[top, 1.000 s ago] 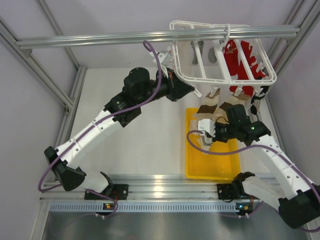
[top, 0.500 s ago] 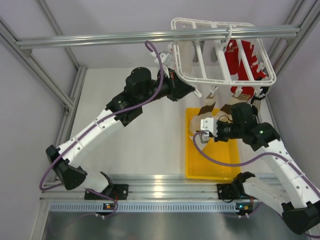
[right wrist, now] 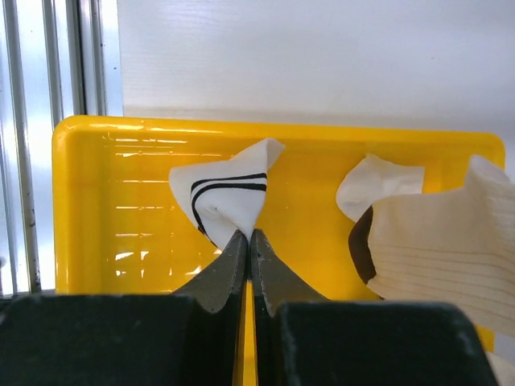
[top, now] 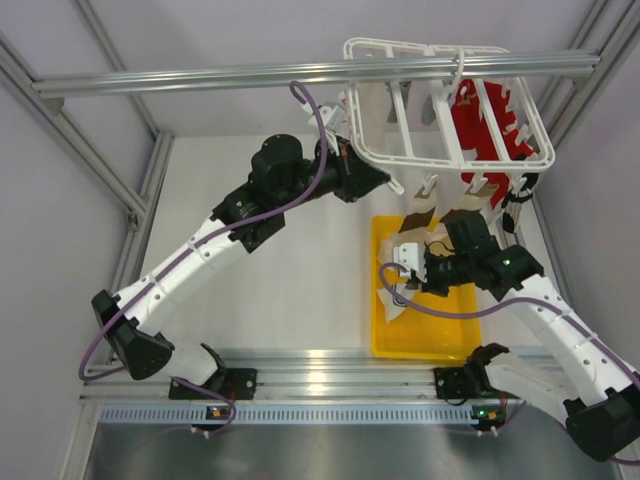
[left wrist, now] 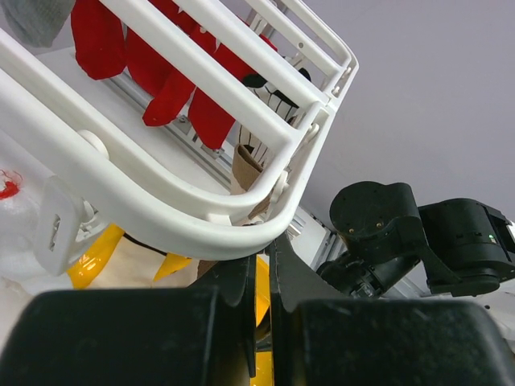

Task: Clip the socks to the hanger
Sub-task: Place the sock in the bin.

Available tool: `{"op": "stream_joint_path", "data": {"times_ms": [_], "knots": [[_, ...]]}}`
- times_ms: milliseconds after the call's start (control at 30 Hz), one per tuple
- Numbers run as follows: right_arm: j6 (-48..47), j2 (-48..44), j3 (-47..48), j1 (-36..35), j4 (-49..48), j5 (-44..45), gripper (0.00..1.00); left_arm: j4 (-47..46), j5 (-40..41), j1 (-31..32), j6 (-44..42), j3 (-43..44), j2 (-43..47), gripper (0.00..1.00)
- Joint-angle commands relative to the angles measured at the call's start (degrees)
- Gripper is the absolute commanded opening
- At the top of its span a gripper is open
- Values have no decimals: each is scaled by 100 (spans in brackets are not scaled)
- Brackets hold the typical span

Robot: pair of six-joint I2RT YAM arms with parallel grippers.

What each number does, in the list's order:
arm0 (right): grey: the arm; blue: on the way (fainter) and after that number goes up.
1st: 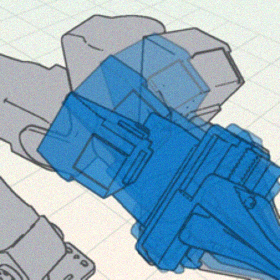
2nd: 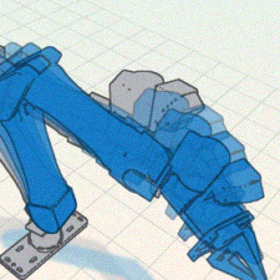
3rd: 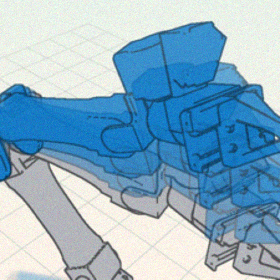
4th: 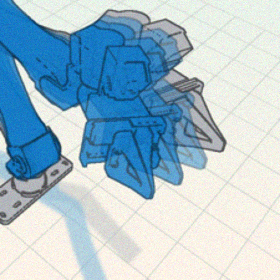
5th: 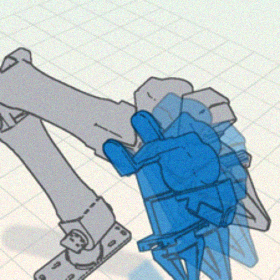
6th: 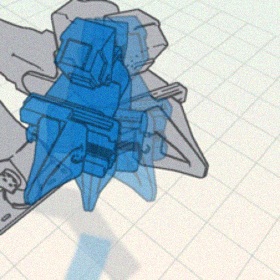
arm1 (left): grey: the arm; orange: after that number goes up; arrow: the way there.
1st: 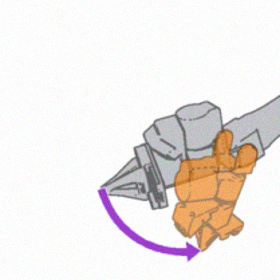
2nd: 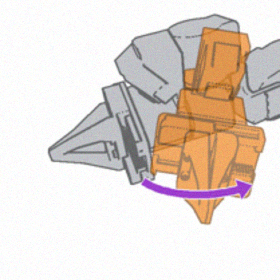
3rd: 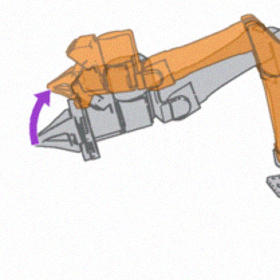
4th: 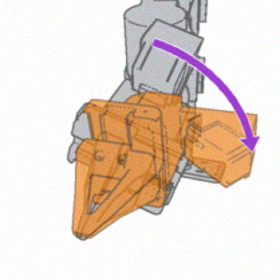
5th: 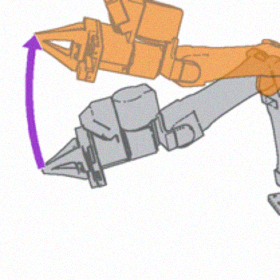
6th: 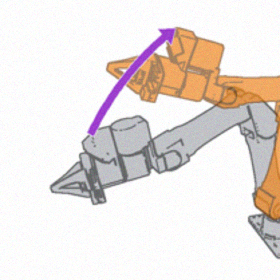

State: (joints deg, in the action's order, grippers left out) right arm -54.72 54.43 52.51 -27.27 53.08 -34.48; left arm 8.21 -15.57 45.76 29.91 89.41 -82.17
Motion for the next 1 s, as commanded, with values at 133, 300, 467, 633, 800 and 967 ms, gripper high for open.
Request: {"op": "stream_joint_path", "data": {"times_ms": [133, 300, 467, 633, 800, 967], "knots": [[-196, -232, -91, 151, 456, 317, 0, -118, 28, -58, -12, 218, -1, 0], [-600, 93, -478, 712, 581, 670, 0, -118, 10, -76, -3, 191, 8, 0], [-1023, 585, -496, 1539, 607, 706, 0, -100, 19, -93, -12, 147, 52, 0], [-1340, 683, -330, 1918, 747, 513, 0, -109, 2, -128, -12, 121, 52, 0], [-806, 832, 206, 1691, 757, 117, 0, -153, -25, -137, 23, 121, 35, 0], [-478, 937, 925, 1356, 598, 73, 0, -118, 2, -137, 6, 191, 26, 0]]}}
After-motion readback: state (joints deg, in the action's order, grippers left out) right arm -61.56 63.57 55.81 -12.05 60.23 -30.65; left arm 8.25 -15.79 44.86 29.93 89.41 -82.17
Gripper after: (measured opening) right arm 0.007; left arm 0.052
